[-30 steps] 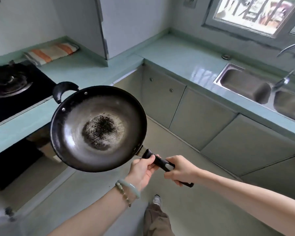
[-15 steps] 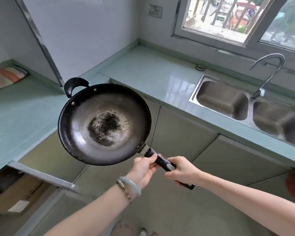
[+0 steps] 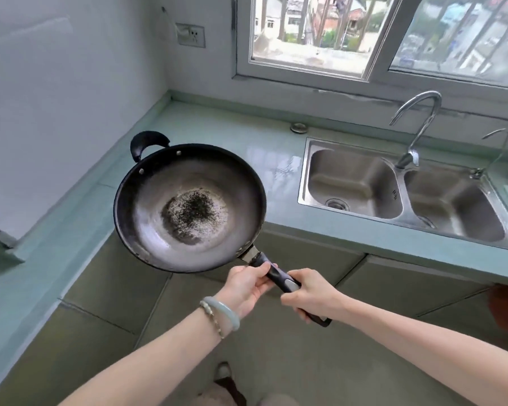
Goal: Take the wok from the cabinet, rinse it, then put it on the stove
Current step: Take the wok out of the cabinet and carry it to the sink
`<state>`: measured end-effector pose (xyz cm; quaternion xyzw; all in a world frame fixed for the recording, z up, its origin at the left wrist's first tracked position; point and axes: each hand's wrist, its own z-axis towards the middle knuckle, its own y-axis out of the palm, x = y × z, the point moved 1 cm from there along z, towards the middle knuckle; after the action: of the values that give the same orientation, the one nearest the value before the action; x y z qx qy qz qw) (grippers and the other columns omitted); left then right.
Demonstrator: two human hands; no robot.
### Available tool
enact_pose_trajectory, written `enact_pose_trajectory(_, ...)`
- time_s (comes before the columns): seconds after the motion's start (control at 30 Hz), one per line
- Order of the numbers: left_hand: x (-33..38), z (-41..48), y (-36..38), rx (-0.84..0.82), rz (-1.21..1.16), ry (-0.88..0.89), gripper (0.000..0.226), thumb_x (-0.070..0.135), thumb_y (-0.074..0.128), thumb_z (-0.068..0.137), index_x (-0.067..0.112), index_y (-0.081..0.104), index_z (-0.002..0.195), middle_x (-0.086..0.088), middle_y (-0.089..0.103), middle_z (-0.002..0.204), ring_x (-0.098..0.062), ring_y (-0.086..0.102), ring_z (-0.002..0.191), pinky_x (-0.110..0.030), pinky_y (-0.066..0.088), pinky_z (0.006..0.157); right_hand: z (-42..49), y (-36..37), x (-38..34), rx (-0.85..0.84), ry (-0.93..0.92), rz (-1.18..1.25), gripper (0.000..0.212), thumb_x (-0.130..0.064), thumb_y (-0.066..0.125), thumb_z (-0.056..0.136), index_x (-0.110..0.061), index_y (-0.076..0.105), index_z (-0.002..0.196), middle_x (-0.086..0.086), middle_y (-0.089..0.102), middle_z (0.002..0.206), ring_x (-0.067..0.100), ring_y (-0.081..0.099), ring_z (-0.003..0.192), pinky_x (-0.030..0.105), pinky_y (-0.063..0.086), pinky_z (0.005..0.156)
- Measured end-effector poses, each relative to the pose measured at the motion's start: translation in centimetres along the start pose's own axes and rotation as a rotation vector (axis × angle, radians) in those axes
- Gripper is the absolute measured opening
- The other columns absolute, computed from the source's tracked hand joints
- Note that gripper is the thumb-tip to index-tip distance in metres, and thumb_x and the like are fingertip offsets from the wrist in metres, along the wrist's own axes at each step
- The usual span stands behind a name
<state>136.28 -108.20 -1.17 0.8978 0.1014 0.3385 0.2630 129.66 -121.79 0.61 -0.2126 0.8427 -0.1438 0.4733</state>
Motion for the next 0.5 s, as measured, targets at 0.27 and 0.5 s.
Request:
enact_pose_trajectory(0.27,4.6,7.4,3.3,-0.096,0.124,-0.056,0.025,-0.009,0.053,0.089,-0.017,0.050,0.112,-0.024,0.063,0.088,-0.029,0.066,0.081,-0.039,0.057,0.078,5.8,-3.6,-1.1,0.103,0.076,0.141,0.017,-0.015,0.059,0.065,-0.011,0.048,0.077,0.006,0.056,0.049,0.024,0.051,0.040,0.026,0.044,0.041)
enact_pose_trajectory(0.5,6.0,14.8,8.2,-0.108,0.133,-0.097,0.009,-0.008,0.051,0.090,-0.012,0.056,0.096,-0.022,0.064,0.087,-0.028,0.066,0.078,-0.034,0.060,0.069,11.9,-9.9,0.4,0.094,0.112,0.148,0.015,-0.013,0.059,0.067,-0.009,0.048,0.077,0.004,0.055,0.047,0.022,0.051,0.037,0.026,0.044,0.040)
